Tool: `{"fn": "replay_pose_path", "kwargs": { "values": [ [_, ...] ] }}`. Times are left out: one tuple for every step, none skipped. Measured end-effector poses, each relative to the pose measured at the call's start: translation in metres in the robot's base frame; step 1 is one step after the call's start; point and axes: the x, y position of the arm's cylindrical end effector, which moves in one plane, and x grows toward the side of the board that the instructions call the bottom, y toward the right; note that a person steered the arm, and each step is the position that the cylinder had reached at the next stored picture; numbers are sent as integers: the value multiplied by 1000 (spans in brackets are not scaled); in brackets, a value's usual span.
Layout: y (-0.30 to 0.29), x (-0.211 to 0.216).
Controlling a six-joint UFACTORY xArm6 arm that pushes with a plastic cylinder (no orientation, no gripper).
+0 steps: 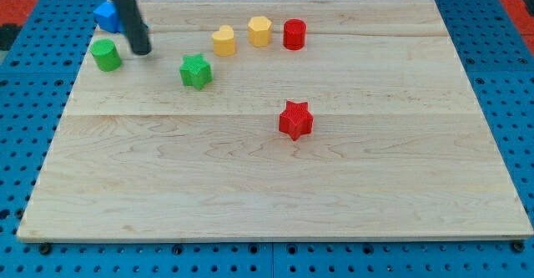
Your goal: Move the green circle closer to the green star
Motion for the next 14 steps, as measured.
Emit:
{"fn": "replay_pose_path", "kwargs": {
  "values": [
    [-47,-17],
    [-77,-7],
    [-79,33],
    [-54,76],
    [-52,81],
    [-51,44],
    [-73,47],
    [-112,98],
    [-79,125],
    [-7,150],
    [-77,166],
    [-51,165],
    [-44,144],
    [-44,129]
  ]
}}
